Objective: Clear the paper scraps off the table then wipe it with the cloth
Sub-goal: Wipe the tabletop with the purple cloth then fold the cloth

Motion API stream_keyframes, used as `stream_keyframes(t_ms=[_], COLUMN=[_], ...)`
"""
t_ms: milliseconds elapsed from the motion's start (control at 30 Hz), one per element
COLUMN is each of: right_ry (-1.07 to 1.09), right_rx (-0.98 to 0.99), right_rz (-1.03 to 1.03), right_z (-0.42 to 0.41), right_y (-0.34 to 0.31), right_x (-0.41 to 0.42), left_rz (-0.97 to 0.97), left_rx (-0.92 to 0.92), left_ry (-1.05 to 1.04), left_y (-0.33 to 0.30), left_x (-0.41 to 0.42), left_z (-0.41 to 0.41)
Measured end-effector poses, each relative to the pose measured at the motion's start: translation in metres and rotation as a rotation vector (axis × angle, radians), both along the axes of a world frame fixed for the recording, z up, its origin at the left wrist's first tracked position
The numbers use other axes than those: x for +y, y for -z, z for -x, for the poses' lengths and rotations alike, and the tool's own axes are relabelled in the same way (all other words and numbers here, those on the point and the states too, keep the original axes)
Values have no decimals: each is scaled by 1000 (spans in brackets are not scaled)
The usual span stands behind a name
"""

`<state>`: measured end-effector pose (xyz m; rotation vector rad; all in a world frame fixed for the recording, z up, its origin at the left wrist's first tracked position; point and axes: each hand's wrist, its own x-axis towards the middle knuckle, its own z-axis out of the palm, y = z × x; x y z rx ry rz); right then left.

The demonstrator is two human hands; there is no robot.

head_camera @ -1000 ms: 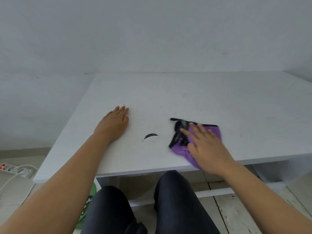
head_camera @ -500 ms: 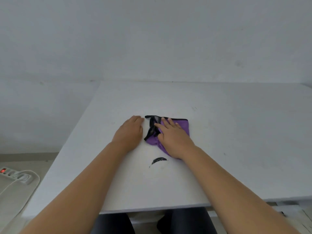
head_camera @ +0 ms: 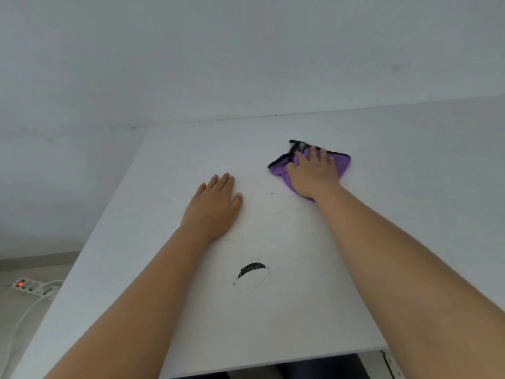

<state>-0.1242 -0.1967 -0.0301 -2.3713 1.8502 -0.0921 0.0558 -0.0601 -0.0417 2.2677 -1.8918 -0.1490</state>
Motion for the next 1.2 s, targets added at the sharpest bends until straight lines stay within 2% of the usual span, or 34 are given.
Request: stream_keyframes(t_ms=[167, 300, 467, 600, 767, 933, 1000, 1200], right_ry=[183, 235, 124, 90, 308, 526, 427, -74], right_rx=[9, 15, 11, 47, 76, 37, 21, 19], right_rz=[4, 10, 17, 28, 17, -32, -20, 8], right_z=[51, 61, 62, 108, 174, 162, 146, 102], right_y=[1, 3, 1, -1, 0, -2, -1, -1], right_x=[32, 79, 144, 182, 190, 159, 148, 109], left_rz=[3, 149, 174, 165, 84, 32, 12, 27], left_rx=[-5, -53, 78, 93, 117, 83, 70, 62], left_ry=[7, 43, 167, 219, 201, 223, 230, 210], left_y=[-1, -7, -8, -6, -6, -4, -3, -4], left_x=[3, 6, 16, 18, 20, 14, 8, -26], left_z=[4, 19, 88, 121, 120, 119, 118, 112])
